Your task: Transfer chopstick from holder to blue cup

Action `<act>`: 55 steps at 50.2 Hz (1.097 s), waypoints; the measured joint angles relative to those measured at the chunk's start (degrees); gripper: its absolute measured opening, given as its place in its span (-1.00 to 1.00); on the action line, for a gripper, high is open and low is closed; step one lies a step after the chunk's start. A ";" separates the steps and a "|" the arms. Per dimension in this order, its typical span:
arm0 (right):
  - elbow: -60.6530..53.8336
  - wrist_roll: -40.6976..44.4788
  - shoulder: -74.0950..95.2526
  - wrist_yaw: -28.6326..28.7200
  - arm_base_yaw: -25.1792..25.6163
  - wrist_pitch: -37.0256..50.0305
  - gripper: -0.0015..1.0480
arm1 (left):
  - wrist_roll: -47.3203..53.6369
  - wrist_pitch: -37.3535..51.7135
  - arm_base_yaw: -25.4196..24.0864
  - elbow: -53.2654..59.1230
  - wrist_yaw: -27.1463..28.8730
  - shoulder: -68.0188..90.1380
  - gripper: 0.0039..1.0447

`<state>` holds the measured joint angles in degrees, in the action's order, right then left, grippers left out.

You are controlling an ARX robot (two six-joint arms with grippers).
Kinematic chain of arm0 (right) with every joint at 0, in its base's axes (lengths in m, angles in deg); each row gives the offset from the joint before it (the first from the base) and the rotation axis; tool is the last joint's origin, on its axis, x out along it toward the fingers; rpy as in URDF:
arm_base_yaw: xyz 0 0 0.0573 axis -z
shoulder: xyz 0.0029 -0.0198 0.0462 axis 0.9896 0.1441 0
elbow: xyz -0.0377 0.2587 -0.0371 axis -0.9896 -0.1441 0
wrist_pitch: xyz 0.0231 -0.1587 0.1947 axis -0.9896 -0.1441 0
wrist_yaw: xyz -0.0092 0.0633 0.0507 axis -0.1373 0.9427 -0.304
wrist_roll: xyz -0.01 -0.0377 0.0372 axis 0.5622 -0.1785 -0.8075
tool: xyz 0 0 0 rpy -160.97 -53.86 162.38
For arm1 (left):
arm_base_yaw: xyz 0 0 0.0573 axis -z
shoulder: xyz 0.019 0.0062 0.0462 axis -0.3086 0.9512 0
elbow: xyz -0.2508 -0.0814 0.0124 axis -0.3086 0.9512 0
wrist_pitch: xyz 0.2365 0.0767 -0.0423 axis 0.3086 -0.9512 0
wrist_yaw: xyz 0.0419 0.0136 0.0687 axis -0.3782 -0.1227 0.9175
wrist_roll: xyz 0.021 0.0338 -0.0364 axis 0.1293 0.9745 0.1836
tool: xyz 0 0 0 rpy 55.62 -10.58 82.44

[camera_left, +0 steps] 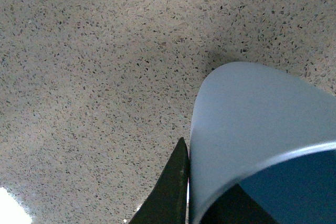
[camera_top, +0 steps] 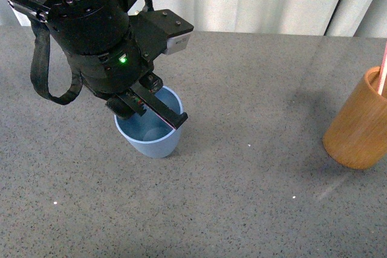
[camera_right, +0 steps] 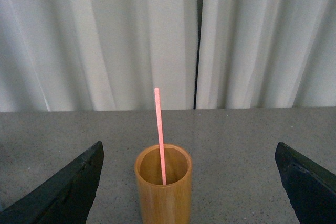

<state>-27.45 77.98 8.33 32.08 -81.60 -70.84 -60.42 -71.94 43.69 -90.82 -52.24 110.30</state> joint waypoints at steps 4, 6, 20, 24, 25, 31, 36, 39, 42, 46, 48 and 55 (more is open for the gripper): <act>0.00 0.00 0.00 0.00 0.00 0.00 0.81 | -0.22 -0.04 -0.07 0.00 -0.39 0.02 -0.64; 0.00 0.00 0.00 0.00 0.00 0.00 0.81 | -0.17 -0.04 -0.13 -0.02 -0.33 0.02 -0.53; 0.00 0.00 0.00 0.00 0.00 0.00 0.81 | -1.77 -1.09 -2.62 -2.12 -1.36 -0.98 0.50; 0.00 0.00 0.00 0.00 0.00 0.00 0.81 | -2.25 -1.11 -4.37 -2.29 -1.99 -3.19 0.84; 0.00 0.00 0.00 0.00 0.00 0.00 0.81 | -2.43 -1.09 -4.81 -2.29 -2.60 -3.91 0.90; 0.00 0.00 0.00 0.00 0.00 0.00 0.81 | -3.85 -0.04 -7.08 -1.64 -5.07 -7.48 0.86; 0.00 0.00 0.00 0.00 0.00 0.00 0.81 | -7.74 5.73 -11.28 2.78 -8.90 -14.97 0.87; 0.00 0.00 0.00 0.00 0.00 0.00 0.81 | -10.34 11.72 -13.75 6.82 -9.42 -19.76 0.87; 0.00 0.00 0.00 0.00 0.00 0.00 0.81 | -12.94 18.84 -15.91 11.65 -8.98 -24.81 0.87; 0.00 0.00 0.00 0.00 0.00 0.00 0.81 | -15.08 22.58 -17.29 14.14 -8.55 -28.83 0.87; 0.00 0.00 0.00 0.00 0.00 0.00 0.81 | -15.52 22.75 -17.49 14.23 -8.52 -29.18 0.87; 0.00 0.00 0.00 -0.02 0.00 0.00 0.81 | -16.06 46.66 -17.00 24.74 -2.97 -28.87 0.58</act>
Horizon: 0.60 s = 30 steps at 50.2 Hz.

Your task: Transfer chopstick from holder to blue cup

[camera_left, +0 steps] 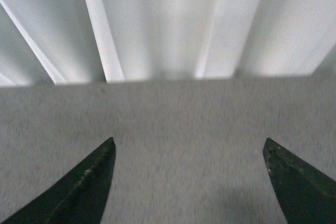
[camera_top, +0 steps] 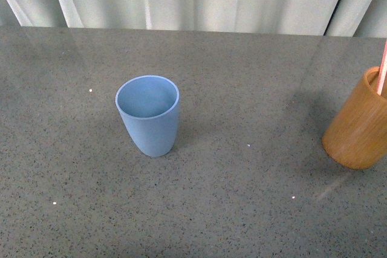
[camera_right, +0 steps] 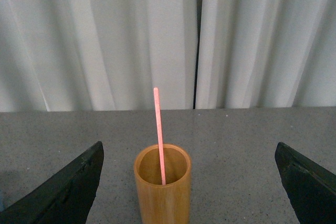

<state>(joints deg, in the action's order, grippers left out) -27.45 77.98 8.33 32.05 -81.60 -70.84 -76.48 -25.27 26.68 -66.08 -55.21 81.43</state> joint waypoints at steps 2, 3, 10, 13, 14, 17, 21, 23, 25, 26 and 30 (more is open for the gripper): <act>0.00 0.00 0.00 -0.04 -0.02 0.00 0.81 | -0.04 11.52 -0.28 5.97 -0.02 -1.27 0.40; 0.00 0.00 0.00 -0.04 0.00 0.00 0.81 | -0.07 15.06 -0.48 7.98 -0.09 -1.90 0.34; 0.00 0.00 0.00 0.02 0.00 0.00 0.81 | -0.11 26.67 -2.34 17.44 -1.11 -8.48 -0.15; 0.00 0.00 0.00 0.02 0.00 0.00 0.81 | -0.17 27.43 -2.99 19.98 -1.31 -10.56 -0.32; 0.00 0.00 0.00 0.02 -0.02 0.00 0.81 | -0.20 27.61 -3.17 20.92 -1.36 -11.19 -0.39; 0.00 0.00 0.00 0.02 -0.02 0.00 0.81 | -0.26 27.80 -3.50 23.21 -1.88 -12.52 -0.56; 0.00 0.00 0.00 0.02 0.00 0.00 0.81 | -0.26 28.00 -3.82 26.12 -2.80 -14.40 -0.80; 0.00 0.00 0.00 0.02 0.00 0.00 0.81 | -0.26 28.00 -3.98 27.61 -3.06 -15.72 -0.94; 0.00 0.00 0.00 0.02 -0.02 0.00 0.81 | -0.22 28.00 -4.17 28.63 -3.28 -16.83 -0.93; 0.00 0.00 0.00 0.02 -0.02 0.00 0.81 | -0.33 28.00 -4.33 29.27 -3.39 -17.55 -0.94; 0.00 0.00 0.00 0.02 0.00 0.00 0.81 | -0.31 27.96 -5.09 31.41 -3.72 -20.17 -0.94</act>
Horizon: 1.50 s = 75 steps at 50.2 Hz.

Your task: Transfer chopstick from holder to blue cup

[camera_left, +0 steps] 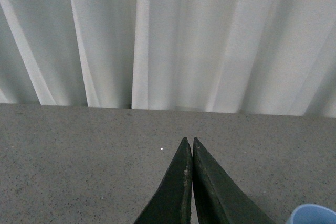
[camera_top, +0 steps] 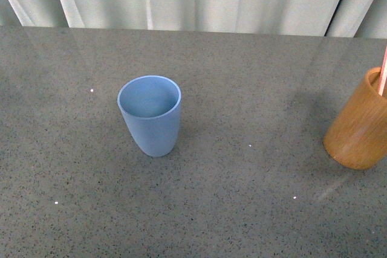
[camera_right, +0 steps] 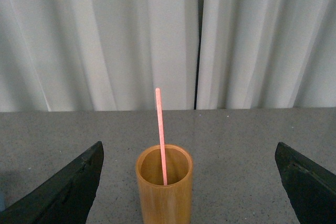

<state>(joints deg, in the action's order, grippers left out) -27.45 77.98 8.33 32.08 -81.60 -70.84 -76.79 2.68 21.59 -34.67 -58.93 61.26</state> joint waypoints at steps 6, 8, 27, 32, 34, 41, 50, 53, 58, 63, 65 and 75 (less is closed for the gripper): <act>0.00 0.00 0.00 0.00 0.00 0.00 0.81 | 0.00 -0.70 -2.84 2.71 -3.26 -3.50 -0.94; 0.00 0.00 0.00 -0.02 0.00 0.00 0.81 | 0.00 -1.05 -3.26 3.45 -3.21 -4.55 -0.94; 0.00 0.00 0.00 0.00 0.00 0.00 0.81 | 0.00 -7.19 -3.50 9.11 -3.56 -16.20 -0.94; 0.00 0.00 0.00 0.00 0.00 0.00 0.81 | 0.00 -8.94 -3.50 10.27 -3.56 -19.08 -0.94; 0.00 0.00 0.00 0.00 -0.02 0.00 0.81 | 0.00 -6.95 -3.50 11.67 -3.56 -19.41 -0.94; 0.00 0.00 0.00 0.00 0.00 0.00 0.81 | 0.00 -9.92 -3.50 12.83 -3.54 -22.64 -0.94; 0.00 0.00 0.00 0.00 0.00 0.00 0.81 | 0.00 -15.06 -3.50 12.87 -3.56 -28.83 -0.94; 0.00 0.00 0.00 -0.02 0.00 0.00 0.81 | 0.00 -17.18 -3.50 12.87 -3.56 -31.10 -0.94; 0.00 0.00 0.00 0.00 0.00 0.00 0.81 | 0.00 -21.18 -3.50 12.90 -3.56 -35.26 -0.94; 0.00 0.00 0.00 0.00 -0.02 0.00 0.81 | 0.00 -24.13 -3.50 12.90 -3.56 -38.56 -0.94; 0.00 0.00 0.00 0.00 0.00 0.00 0.81 | 0.00 -24.94 -3.50 12.90 -3.56 -39.39 -0.94; 0.00 0.00 0.00 0.00 0.00 0.00 0.81 | 0.00 -29.83 -3.50 12.90 -3.56 -44.37 -0.94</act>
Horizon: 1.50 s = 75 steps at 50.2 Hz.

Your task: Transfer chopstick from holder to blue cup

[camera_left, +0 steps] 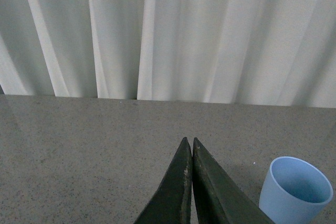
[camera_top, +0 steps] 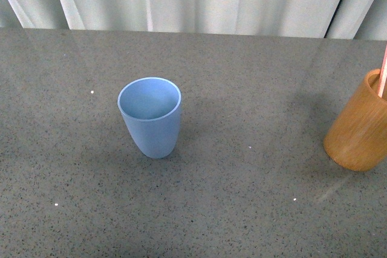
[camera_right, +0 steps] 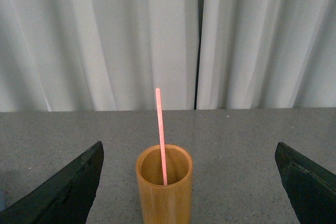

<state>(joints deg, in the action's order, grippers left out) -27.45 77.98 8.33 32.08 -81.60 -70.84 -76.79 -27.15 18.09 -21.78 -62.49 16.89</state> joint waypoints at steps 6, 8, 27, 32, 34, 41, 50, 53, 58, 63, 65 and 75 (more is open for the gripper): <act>0.00 0.00 0.00 0.00 -0.02 0.00 0.81 | 0.00 -2.38 0.00 0.00 0.00 -2.51 -0.94; 0.00 0.00 0.00 0.00 -0.02 0.00 0.81 | 0.00 -3.21 0.00 0.00 0.00 -3.30 -0.94; 0.00 0.00 0.00 0.00 0.00 0.00 0.81 | 0.00 -8.50 0.00 0.00 0.00 -8.59 -0.94; 0.00 0.00 0.00 0.00 0.00 0.00 0.81 | 0.00 -10.12 0.00 0.00 0.00 -10.23 -0.94; 0.00 0.00 0.00 0.00 0.00 0.00 0.81 | 0.00 -13.18 0.00 0.00 0.02 -12.50 -0.94; 0.00 0.00 0.00 0.00 0.00 0.00 0.81 | 0.00 -19.34 0.00 0.00 -0.04 -19.04 -0.94; 0.00 0.00 0.00 0.00 0.00 0.00 0.81 | 0.00 -19.65 0.00 0.00 0.00 -19.34 -0.94; 0.00 0.00 0.00 0.00 -0.02 0.00 0.81 | 0.00 -19.65 0.00 0.00 0.00 -19.34 -0.94; 0.00 0.00 0.00 0.00 0.00 0.00 0.81 | -0.04 -19.65 0.00 0.00 0.00 -19.37 -0.81; 0.00 0.00 0.00 0.00 0.00 0.00 0.81 | -0.04 -19.65 0.00 0.00 0.00 -19.34 -0.50; 0.00 0.00 0.00 0.00 0.00 0.00 0.81 | -0.04 -19.65 0.00 -0.02 0.00 -19.34 -0.40; 0.11 -0.17 0.20 -0.39 -0.07 -0.31 0.81 | -0.04 -19.65 0.00 0.00 0.00 -19.39 0.22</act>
<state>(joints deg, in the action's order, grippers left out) -27.34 77.80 8.53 31.68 -81.66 -71.15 -76.83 -46.80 18.09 -21.78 -62.49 -2.50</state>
